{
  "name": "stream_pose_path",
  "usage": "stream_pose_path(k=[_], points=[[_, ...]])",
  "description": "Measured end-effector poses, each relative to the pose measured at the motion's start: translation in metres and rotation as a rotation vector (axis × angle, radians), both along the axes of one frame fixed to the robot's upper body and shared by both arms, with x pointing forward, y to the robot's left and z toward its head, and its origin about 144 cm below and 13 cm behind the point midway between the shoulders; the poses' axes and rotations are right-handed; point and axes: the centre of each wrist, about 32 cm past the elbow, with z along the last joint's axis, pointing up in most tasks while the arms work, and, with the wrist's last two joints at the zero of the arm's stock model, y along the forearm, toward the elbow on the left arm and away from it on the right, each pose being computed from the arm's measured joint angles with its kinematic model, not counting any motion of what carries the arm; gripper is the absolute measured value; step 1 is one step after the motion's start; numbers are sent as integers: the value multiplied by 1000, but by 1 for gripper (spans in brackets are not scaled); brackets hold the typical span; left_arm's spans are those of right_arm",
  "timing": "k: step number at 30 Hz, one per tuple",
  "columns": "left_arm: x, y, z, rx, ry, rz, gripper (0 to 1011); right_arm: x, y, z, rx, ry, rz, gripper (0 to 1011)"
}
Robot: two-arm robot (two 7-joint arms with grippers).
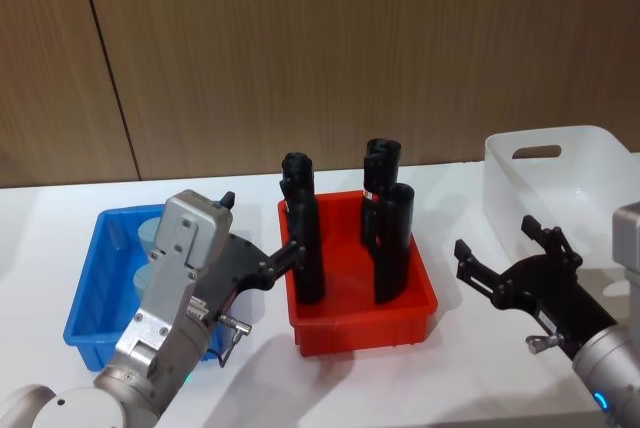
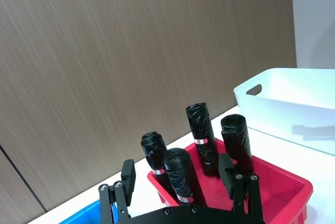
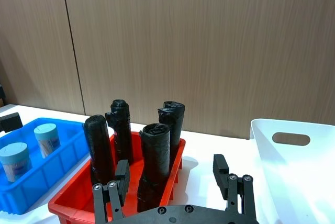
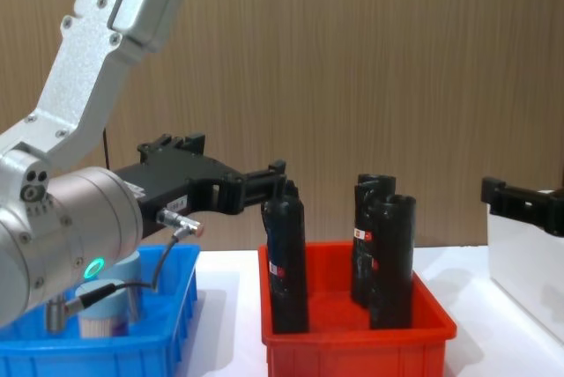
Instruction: Pick the cotton swabs from the blue box and place them into the white box.
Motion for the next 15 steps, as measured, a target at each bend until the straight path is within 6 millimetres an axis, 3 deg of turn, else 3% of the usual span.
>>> stream_pose_path(k=[15], points=[[0, 0, 0, 0, 0, 0, 1004, 0, 0, 0, 0, 0, 0, 1002]])
